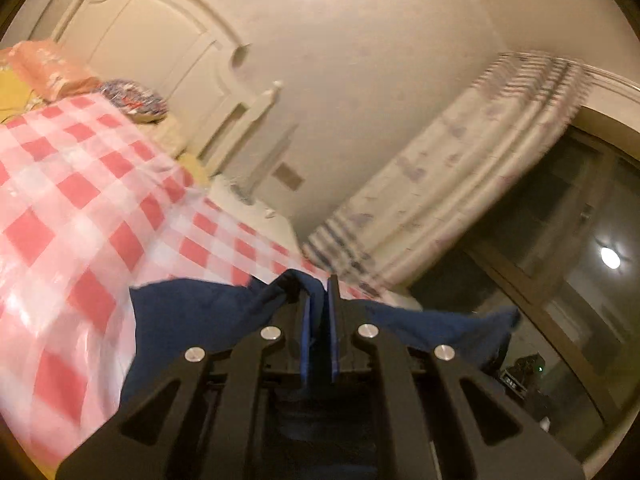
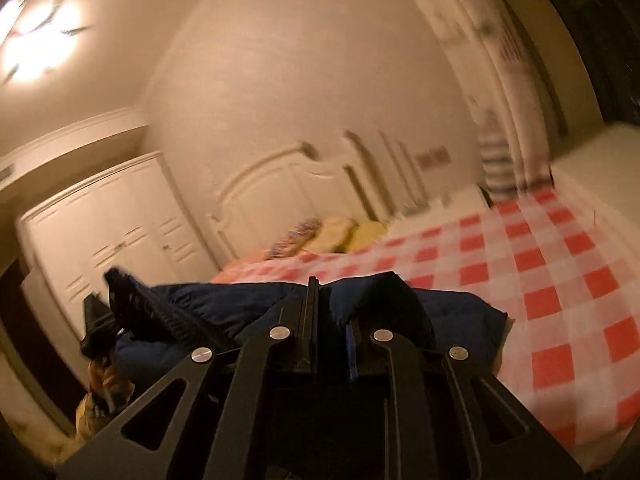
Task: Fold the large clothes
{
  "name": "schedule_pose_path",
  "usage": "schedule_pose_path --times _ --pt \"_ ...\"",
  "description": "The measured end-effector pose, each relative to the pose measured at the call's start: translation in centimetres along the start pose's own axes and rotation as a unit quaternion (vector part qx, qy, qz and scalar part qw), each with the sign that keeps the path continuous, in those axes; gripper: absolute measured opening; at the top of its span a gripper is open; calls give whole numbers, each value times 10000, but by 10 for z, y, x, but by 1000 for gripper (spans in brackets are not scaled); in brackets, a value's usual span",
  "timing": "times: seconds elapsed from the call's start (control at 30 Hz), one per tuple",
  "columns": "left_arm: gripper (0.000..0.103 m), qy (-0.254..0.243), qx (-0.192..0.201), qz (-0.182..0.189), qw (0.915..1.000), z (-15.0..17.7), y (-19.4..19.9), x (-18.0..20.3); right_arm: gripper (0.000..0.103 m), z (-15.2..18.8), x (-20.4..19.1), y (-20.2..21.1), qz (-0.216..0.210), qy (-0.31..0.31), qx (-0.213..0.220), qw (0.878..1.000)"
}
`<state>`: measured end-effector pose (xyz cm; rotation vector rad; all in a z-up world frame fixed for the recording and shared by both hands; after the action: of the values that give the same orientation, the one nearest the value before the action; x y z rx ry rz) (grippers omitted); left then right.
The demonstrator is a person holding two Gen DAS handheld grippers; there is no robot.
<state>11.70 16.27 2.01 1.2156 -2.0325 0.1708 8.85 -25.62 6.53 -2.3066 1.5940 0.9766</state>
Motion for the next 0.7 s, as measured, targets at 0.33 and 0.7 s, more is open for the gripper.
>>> schedule_pose_path --times 0.33,0.7 --pt "70 1019 -928 -2071 9685 1 -156 -136 25 50 152 -152 931 -2168 -1586 9587" --pt "88 -174 -678 -2168 9737 -4 -126 -124 99 5 123 -97 731 -915 -425 9922"
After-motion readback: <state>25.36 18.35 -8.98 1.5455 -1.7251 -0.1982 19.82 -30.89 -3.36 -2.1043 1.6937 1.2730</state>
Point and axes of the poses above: each gripper's, at about its wrist camera, not at the fingertips, and y roughly against the way its jaws point, x to its right, z to its underside, the point moved 5 cm from there along -y, roughly the way its jaws point, and after that the axes turned 2 degrees about -z, right-handed, at the moved point
